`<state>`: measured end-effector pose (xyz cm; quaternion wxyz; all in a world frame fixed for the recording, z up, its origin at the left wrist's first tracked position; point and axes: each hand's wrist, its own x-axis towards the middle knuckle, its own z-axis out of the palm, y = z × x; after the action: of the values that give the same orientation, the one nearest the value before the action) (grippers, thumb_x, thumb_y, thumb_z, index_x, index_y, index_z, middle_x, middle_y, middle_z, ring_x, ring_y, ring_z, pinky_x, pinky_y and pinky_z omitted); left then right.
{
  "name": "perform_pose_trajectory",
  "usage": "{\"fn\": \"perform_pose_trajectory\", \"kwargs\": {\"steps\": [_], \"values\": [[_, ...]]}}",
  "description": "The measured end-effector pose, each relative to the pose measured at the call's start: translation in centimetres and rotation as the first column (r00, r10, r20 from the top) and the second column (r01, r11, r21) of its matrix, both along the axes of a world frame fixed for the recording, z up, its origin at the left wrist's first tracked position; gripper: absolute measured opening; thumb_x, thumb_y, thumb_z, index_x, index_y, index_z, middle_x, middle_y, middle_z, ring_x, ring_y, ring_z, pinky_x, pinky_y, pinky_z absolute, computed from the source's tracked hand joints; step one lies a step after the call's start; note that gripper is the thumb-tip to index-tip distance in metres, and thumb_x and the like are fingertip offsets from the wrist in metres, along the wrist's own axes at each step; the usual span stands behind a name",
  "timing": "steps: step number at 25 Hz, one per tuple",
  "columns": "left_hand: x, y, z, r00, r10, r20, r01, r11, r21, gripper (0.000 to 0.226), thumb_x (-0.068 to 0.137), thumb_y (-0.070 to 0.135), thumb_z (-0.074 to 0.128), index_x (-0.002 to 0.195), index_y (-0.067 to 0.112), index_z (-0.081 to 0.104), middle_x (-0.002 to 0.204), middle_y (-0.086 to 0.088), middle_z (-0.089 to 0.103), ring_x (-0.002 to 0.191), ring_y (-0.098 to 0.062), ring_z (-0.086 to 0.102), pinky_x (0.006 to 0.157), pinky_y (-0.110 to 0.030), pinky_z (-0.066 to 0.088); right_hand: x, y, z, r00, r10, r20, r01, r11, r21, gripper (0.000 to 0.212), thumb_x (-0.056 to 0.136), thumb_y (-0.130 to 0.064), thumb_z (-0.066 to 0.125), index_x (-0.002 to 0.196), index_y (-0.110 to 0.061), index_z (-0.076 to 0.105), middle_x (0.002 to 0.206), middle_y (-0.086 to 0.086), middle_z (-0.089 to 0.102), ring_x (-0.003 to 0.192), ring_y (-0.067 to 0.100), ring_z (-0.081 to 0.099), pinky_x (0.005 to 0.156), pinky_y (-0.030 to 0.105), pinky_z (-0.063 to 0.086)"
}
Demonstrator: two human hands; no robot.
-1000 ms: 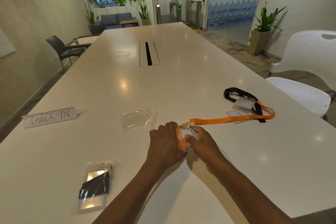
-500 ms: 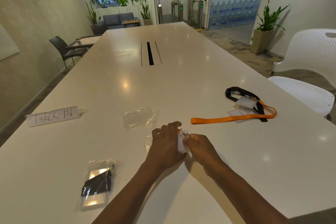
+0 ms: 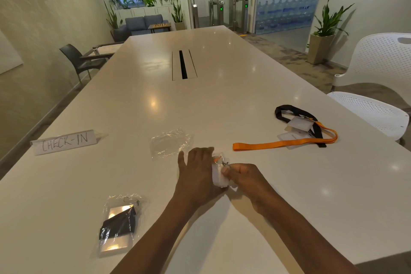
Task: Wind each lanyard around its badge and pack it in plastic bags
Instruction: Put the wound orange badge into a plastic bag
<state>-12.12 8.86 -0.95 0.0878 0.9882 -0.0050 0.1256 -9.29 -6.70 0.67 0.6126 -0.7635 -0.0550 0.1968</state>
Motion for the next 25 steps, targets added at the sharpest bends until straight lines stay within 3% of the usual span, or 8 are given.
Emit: {"fn": "perform_pose_trajectory", "kwargs": {"steps": [5, 9, 13, 16, 18, 21, 23, 25], "values": [[0.2, -0.6, 0.5, 0.994, -0.096, 0.042, 0.096, 0.995, 0.007, 0.075, 0.075, 0.065, 0.057, 0.135, 0.020, 0.047, 0.134, 0.004, 0.051, 0.133, -0.020, 0.040, 0.117, -0.056, 0.015, 0.1, 0.4, 0.1, 0.995, 0.059, 0.080, -0.053, 0.996, -0.074, 0.027, 0.092, -0.022, 0.064, 0.066, -0.014, 0.069, 0.064, 0.000, 0.063, 0.058, 0.009, 0.054, 0.052, 0.012, 0.042], [0.1, -0.4, 0.6, 0.990, -0.132, 0.054, 0.134, 0.990, -0.033, 0.065, 0.079, 0.053, 0.063, 0.133, 0.020, 0.048, 0.131, 0.005, 0.052, 0.129, -0.019, 0.043, 0.116, -0.051, 0.019, 0.3, 0.6, 0.6, 0.975, 0.114, 0.188, -0.077, 0.979, -0.190, 0.025, 0.092, -0.024, 0.063, 0.073, -0.009, 0.072, 0.066, 0.006, 0.065, 0.058, 0.010, 0.056, 0.051, 0.012, 0.042], [0.0, 1.1, 1.6, 0.984, -0.174, 0.050, 0.181, 0.934, -0.309, 0.068, 0.078, 0.043, 0.074, 0.137, 0.024, 0.045, 0.131, 0.009, 0.055, 0.120, -0.017, 0.051, 0.104, -0.042, 0.036, 1.1, -0.8, 2.3, 0.831, 0.165, 0.531, -0.052, 0.974, -0.222, 0.017, 0.091, -0.013, 0.063, 0.091, -0.024, 0.075, 0.087, -0.006, 0.064, 0.071, -0.002, 0.055, 0.066, 0.007, 0.038], [0.1, 1.9, 2.4, 0.968, -0.248, -0.029, 0.200, 0.840, -0.504, 0.082, 0.079, 0.037, 0.078, 0.147, 0.030, 0.032, 0.135, 0.009, 0.056, 0.124, -0.015, 0.053, 0.107, -0.040, 0.040, 2.0, -1.4, 2.7, 0.746, 0.328, 0.579, -0.146, 0.929, -0.339, 0.031, 0.086, -0.004, 0.067, 0.100, -0.032, 0.073, 0.112, -0.012, 0.054, 0.085, 0.000, 0.052, 0.076, 0.010, 0.041], [0.1, 2.2, 2.6, 0.948, -0.316, -0.044, 0.231, 0.774, -0.590, 0.087, 0.078, 0.039, 0.078, 0.149, 0.034, 0.028, 0.136, 0.012, 0.056, 0.127, -0.007, 0.052, 0.107, -0.030, 0.041, 2.3, -1.2, 2.6, 0.714, 0.373, 0.593, -0.164, 0.912, -0.376, 0.028, 0.082, -0.009, 0.073, 0.097, -0.032, 0.072, 0.120, -0.016, 0.053, 0.088, 0.004, 0.053, 0.076, 0.016, 0.044], [-0.1, 2.6, 2.6, 0.945, -0.324, -0.034, 0.223, 0.718, -0.659, 0.087, 0.078, 0.039, 0.080, 0.149, 0.037, 0.029, 0.132, 0.027, 0.052, 0.120, 0.016, 0.047, 0.094, -0.002, 0.037, 2.5, -0.9, 2.3, 0.694, 0.325, 0.642, -0.130, 0.934, -0.332, 0.018, 0.078, -0.018, 0.077, 0.084, -0.033, 0.070, 0.104, -0.017, 0.061, 0.084, 0.007, 0.057, 0.070, 0.026, 0.047], [-0.4, 2.8, 2.6, 0.970, -0.241, 0.005, 0.173, 0.681, -0.712, 0.080, 0.077, 0.044, 0.080, 0.145, 0.037, 0.038, 0.126, 0.031, 0.055, 0.116, 0.016, 0.051, 0.094, -0.007, 0.043, 2.5, -0.8, 2.2, 0.719, 0.256, 0.647, -0.099, 0.958, -0.270, 0.013, 0.077, -0.027, 0.078, 0.079, -0.034, 0.066, 0.097, -0.015, 0.063, 0.082, 0.008, 0.060, 0.065, 0.031, 0.049], [-0.6, 3.0, 2.4, 0.990, -0.130, 0.050, 0.118, 0.594, -0.796, 0.061, 0.077, 0.050, 0.075, 0.132, 0.030, 0.056, 0.116, 0.018, 0.068, 0.107, 0.003, 0.064, 0.095, -0.028, 0.054, 2.4, -0.6, 2.1, 0.726, 0.180, 0.664, -0.046, 0.976, -0.215, 0.014, 0.077, -0.033, 0.078, 0.078, -0.035, 0.064, 0.096, -0.014, 0.065, 0.081, 0.007, 0.061, 0.062, 0.026, 0.049]]}}
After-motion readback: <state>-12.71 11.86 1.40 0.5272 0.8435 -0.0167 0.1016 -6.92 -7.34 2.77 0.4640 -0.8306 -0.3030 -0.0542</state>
